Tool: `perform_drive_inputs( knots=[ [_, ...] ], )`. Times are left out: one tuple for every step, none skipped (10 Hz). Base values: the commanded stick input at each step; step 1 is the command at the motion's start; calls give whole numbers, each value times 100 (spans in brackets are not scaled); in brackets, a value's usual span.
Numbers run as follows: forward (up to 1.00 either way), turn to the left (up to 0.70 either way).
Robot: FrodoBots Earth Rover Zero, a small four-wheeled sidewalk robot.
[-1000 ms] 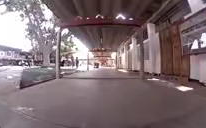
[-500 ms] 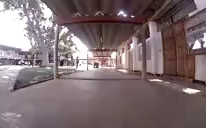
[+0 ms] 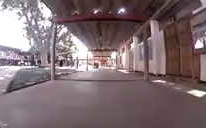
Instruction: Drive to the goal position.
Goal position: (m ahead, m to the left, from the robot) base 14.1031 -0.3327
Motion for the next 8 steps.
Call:
perform_drive_inputs(
  knots=[
    [50, 0],
    [50, 0],
    [50, 0],
    [50, 0],
    [50, 0],
    [50, 0],
    [50, 0],
    [50, 0]
  ],
)
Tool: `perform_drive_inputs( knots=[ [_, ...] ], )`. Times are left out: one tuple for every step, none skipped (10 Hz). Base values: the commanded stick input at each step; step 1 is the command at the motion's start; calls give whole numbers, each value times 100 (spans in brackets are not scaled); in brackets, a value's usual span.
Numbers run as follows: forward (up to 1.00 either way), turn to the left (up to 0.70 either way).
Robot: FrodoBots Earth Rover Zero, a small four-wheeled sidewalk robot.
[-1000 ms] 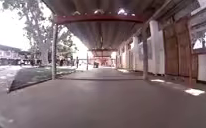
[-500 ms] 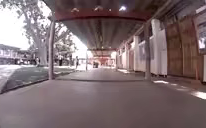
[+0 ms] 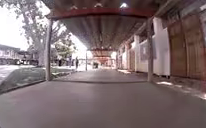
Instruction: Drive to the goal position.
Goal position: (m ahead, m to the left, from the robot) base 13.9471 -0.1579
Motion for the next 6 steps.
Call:
perform_drive_inputs(
  knots=[
    [50, 0],
    [50, 0],
    [50, 0],
    [50, 0],
    [50, 0],
    [50, 0]
  ],
)
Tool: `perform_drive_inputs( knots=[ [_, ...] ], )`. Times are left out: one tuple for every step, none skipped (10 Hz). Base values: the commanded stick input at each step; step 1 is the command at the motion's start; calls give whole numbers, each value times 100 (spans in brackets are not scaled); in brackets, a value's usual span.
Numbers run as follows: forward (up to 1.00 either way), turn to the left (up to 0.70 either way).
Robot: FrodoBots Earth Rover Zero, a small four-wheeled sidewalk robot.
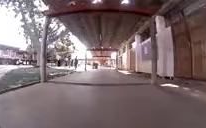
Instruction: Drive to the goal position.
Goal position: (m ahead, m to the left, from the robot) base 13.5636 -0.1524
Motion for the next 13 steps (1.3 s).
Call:
perform_drive_inputs(
  knots=[
    [50, 0],
    [50, 0],
    [50, 0],
    [50, 0],
    [50, 0],
    [50, 0],
    [50, 0],
    [50, 0],
    [50, 0],
    [50, 0],
    [50, 0],
    [50, 0],
    [50, 0]
  ],
)
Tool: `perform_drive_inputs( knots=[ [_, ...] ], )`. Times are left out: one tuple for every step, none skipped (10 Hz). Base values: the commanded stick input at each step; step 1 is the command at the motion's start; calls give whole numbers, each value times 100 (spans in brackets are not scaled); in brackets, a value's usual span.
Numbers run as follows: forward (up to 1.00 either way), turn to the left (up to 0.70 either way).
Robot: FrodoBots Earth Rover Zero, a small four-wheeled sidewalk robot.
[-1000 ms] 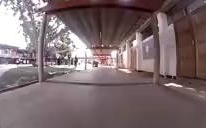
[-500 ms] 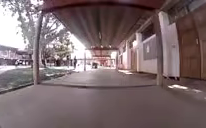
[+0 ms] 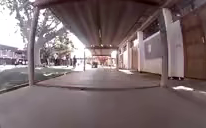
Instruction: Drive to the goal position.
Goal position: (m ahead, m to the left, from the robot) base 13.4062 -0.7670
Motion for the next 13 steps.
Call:
perform_drive_inputs(
  knots=[
    [50, 0],
    [50, 0],
    [50, 0],
    [50, 0],
    [50, 0],
    [50, 0],
    [50, 0],
    [50, 0],
    [50, 0],
    [50, 0],
    [50, 0],
    [50, 0],
    [50, 0]
  ],
)
